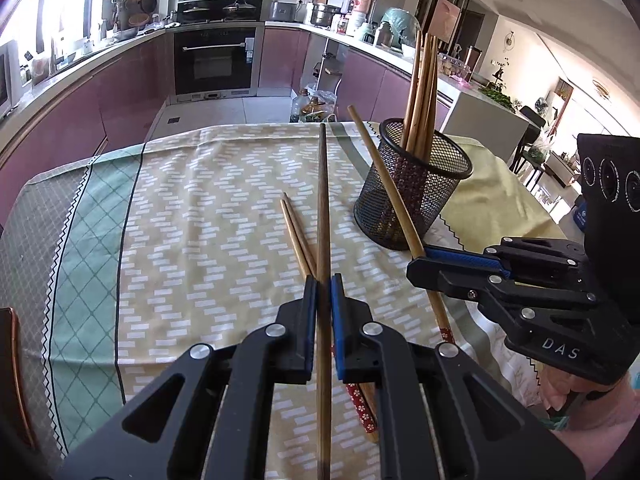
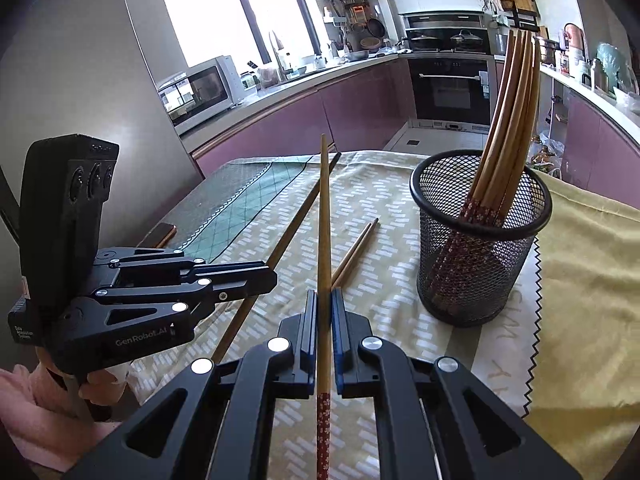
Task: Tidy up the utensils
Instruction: 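Lift both held chopsticks upright toward the mesh cup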
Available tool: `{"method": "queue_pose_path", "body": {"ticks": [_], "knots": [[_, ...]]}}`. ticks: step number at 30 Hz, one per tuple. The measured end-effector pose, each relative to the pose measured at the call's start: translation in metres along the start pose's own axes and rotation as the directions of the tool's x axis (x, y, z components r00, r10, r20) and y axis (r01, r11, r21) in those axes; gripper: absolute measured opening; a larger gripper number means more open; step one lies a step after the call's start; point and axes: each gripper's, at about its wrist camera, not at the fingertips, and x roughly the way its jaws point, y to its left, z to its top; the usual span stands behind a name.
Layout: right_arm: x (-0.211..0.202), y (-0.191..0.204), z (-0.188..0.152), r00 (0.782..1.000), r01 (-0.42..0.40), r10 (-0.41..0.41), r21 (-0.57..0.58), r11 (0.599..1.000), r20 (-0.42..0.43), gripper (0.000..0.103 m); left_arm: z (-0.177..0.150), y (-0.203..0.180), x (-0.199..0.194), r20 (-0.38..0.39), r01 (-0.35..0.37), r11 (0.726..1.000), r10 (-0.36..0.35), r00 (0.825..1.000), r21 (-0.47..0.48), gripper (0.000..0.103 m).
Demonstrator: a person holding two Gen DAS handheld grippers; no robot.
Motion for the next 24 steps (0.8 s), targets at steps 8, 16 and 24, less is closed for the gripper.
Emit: {"method": "queue_pose_path", "body": {"ticks": [8,16,24], "knots": [[-0.013,-0.001,0.003,0.999,0.003,-0.003,0.003,1.000,0.041,0.006,0.008,-0.006,-0.019,0.043,0.021,1.000,-0.021,0.999,0.010,0.008],[-0.022,-0.004,0.005,0.997,0.009,-0.010,0.005,1.000,0.075,0.006,0.012,-0.013,-0.031,0.068,0.043,0.999,-0.044,0.997,0.017,0.008],[-0.030,-0.006,0.009,0.994,0.018,-0.019,0.014,1.000,0.109,0.006,0.016,-0.019,-0.042,0.093,0.058,0.998,-0.061,0.994,0.027,0.008]]}}
